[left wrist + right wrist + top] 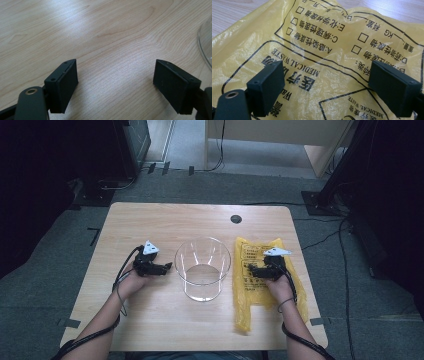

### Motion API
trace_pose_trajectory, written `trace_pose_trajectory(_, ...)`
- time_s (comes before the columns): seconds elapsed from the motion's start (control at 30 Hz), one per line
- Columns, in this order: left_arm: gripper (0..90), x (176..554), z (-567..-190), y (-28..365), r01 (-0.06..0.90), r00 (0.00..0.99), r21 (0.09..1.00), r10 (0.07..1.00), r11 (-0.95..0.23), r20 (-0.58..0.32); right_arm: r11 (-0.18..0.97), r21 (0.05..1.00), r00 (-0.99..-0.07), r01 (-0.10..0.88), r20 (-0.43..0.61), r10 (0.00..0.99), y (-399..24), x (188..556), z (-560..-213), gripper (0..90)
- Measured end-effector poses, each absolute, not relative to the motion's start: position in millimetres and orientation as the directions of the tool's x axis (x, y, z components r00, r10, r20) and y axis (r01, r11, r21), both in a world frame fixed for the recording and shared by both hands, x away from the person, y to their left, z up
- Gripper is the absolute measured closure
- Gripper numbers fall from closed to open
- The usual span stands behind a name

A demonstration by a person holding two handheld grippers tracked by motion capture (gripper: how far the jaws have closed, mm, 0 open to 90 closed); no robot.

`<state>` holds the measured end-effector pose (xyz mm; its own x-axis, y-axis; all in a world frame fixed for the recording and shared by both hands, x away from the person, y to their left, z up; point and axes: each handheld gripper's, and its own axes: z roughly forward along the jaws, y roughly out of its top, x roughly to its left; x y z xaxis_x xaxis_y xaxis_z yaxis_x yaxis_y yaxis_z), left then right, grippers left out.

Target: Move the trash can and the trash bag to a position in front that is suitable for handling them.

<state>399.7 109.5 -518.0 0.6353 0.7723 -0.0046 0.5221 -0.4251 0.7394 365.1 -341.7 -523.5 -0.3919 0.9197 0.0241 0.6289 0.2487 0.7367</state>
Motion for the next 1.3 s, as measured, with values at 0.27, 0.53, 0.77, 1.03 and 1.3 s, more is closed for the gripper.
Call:
trace_pose_trajectory(0.27, 19.5, 399.8, -518.0, 109.6, 0.522, 0.634, 0.74, 0.773, -0.425, -0.004, 0.218, 0.74, -0.348, 0.636, 0.023, 0.937, -342.6, 366.2, -523.4, 16.2)
trace_pose_trajectory(0.53, 19.4, 399.4, -518.0, 109.5, 0.524, 0.631, 0.74, 0.776, -0.423, -0.003, 0.222, 0.741, -0.358, 0.634, 0.026, 0.933, -342.0, 365.9, -523.2, 16.8)
trace_pose_trajectory(0.77, 19.5, 399.3, -518.0, 109.4, 0.524, 0.632, 0.739, 0.775, -0.423, -0.004, 0.223, 0.74, -0.358, 0.634, 0.026, 0.933, -342.0, 365.9, -523.2, 16.8)
trace_pose_trajectory(1.03, 19.5, 398.8, -517.8, 109.9, 0.523, 0.633, 0.737, 0.774, -0.427, -0.001, 0.222, 0.742, -0.358, 0.632, 0.026, 0.933, -342.0, 365.8, -523.2, 18.1)
trace_pose_trajectory(1.3, 20.8, 397.4, -518.0, 110.1, 0.523, 0.629, 0.742, 0.778, -0.419, -0.004, 0.224, 0.748, -0.365, 0.624, 0.026, 0.931, -341.9, 364.9, -522.9, 23.6)
